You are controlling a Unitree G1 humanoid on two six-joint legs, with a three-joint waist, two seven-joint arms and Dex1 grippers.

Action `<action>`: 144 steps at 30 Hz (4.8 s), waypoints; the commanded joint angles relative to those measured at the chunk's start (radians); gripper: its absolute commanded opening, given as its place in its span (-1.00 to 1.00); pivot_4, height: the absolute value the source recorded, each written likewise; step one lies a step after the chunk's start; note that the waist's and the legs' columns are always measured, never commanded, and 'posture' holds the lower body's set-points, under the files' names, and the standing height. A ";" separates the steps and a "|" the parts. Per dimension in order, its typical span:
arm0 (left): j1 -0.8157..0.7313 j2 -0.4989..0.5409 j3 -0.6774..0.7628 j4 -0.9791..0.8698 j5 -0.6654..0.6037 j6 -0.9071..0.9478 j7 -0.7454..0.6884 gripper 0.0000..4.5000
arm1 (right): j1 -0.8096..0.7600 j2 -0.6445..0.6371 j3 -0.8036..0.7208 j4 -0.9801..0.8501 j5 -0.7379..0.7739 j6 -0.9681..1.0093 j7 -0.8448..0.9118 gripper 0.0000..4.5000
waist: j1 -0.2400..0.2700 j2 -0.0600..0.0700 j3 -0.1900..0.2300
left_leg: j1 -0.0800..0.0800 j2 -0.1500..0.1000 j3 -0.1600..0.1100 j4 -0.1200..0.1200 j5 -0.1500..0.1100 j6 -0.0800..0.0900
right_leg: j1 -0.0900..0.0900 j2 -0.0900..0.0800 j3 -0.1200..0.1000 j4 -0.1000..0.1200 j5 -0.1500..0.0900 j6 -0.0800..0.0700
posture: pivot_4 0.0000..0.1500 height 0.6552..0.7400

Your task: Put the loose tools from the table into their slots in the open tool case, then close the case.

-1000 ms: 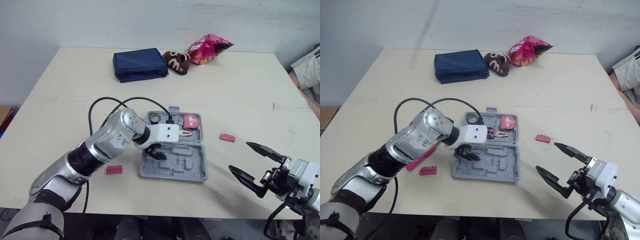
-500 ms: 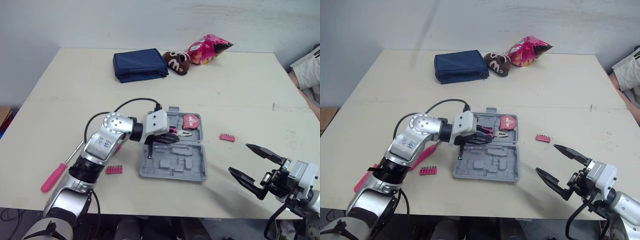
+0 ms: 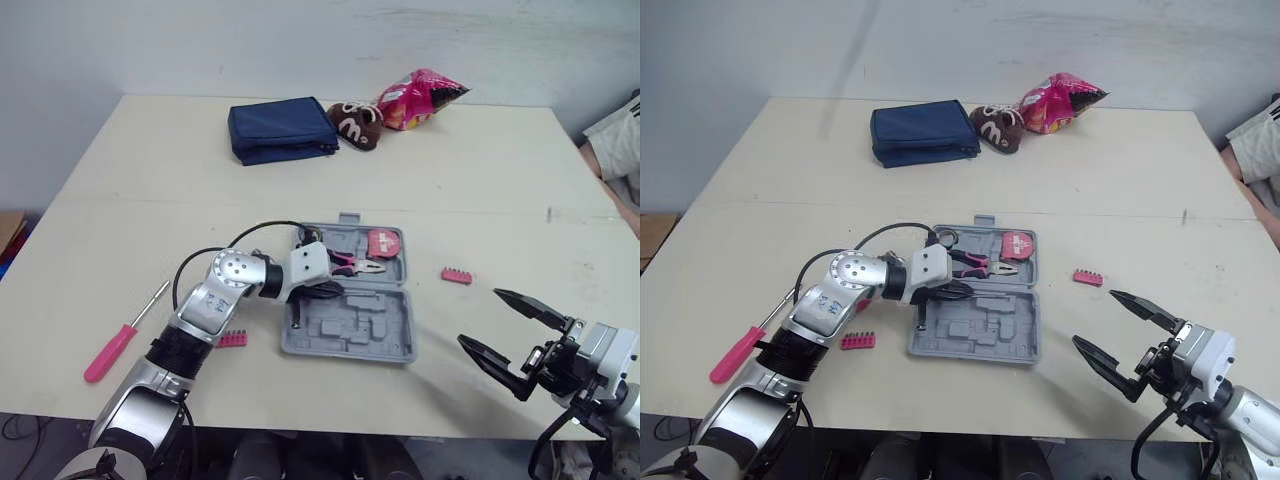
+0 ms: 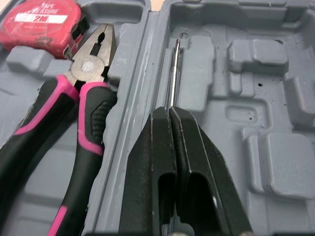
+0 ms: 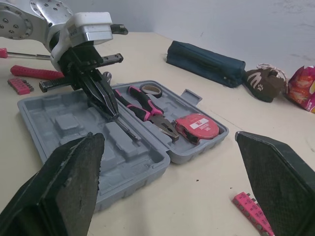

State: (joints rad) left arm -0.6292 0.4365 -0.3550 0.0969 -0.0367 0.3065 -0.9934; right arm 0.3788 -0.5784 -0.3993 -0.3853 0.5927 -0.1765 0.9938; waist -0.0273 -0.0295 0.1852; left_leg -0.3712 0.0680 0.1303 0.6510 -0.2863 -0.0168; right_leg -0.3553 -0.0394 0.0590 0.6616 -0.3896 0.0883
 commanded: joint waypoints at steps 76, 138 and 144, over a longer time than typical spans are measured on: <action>0.625 0.579 0.963 0.302 -0.408 -0.234 -0.097 0.99 | -0.088 -0.200 -0.299 0.522 0.086 -0.210 0.336 1.00 | -0.007 0.011 -0.008 | 0.017 0.001 -0.007 -0.022 -0.021 0.002 | 0.025 -0.009 -0.014 -0.029 -0.006 -0.006 | 1.00 1.00; 0.153 0.438 0.276 -0.328 -0.280 0.096 -0.087 -0.76 | -0.128 -0.102 -0.014 0.020 0.036 -0.001 0.142 1.00 | 0.001 0.003 -0.002 | 0.000 -0.002 -0.007 -0.003 -0.011 0.003 | 0.013 -0.006 -0.013 -0.019 -0.003 0.000 | 1.00 1.00; 0.014 0.372 0.048 -0.406 -0.216 0.236 -0.132 -0.76 | -0.082 -0.103 -0.041 0.036 0.027 0.000 0.159 1.00 | 0.000 0.004 -0.001 | 0.000 -0.001 -0.006 -0.003 -0.011 0.003 | 0.012 -0.003 -0.010 -0.019 -0.003 0.001 | 1.00 1.00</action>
State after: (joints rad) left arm -0.5675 0.8314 -0.2583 -0.2584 -0.2825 0.5108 -1.1311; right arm 0.2775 -0.6738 -0.4075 -0.3383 0.6151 -0.1692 1.1460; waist -0.0271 -0.0258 0.1839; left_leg -0.3707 0.0674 0.1239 0.6486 -0.2972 -0.0142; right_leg -0.3431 -0.0422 0.0493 0.6433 -0.3925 0.0893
